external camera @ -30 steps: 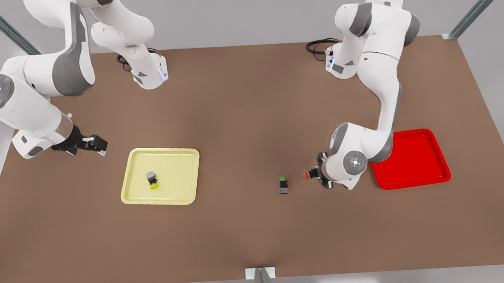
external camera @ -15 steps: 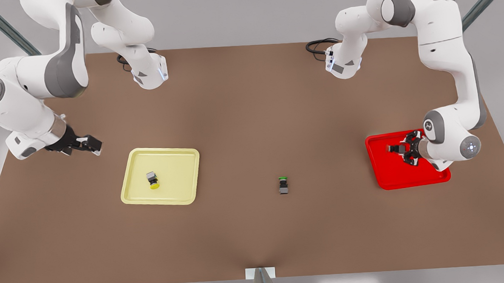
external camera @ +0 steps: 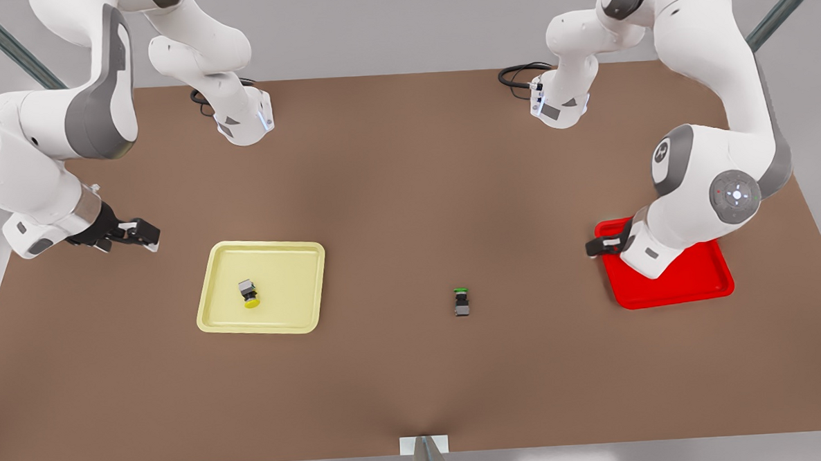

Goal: Place the switches on the corresponding trays according to their colors

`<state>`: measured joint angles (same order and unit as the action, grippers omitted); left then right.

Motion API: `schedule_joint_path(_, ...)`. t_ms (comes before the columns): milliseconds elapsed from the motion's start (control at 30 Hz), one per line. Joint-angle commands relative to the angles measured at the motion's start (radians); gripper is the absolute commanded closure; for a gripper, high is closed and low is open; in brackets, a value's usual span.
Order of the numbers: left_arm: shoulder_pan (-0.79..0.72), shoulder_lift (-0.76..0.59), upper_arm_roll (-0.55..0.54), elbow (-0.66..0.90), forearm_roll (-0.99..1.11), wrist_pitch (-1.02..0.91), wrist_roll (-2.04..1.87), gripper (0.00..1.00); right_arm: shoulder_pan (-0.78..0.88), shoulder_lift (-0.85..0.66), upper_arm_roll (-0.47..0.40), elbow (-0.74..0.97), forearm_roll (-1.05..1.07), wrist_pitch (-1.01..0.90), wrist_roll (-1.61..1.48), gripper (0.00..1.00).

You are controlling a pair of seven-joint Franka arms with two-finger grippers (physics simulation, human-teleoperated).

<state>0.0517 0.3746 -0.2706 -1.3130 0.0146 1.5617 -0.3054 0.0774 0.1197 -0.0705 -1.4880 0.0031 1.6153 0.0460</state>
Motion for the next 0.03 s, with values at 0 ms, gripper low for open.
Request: schedule_joint_path(0, -0.003, -0.003, 0.001, 0.000, 0.007, 0.000, 0.000, 0.00, -0.004, 0.000, 0.001, 0.000, 0.000, 0.000, 0.000, 0.00)
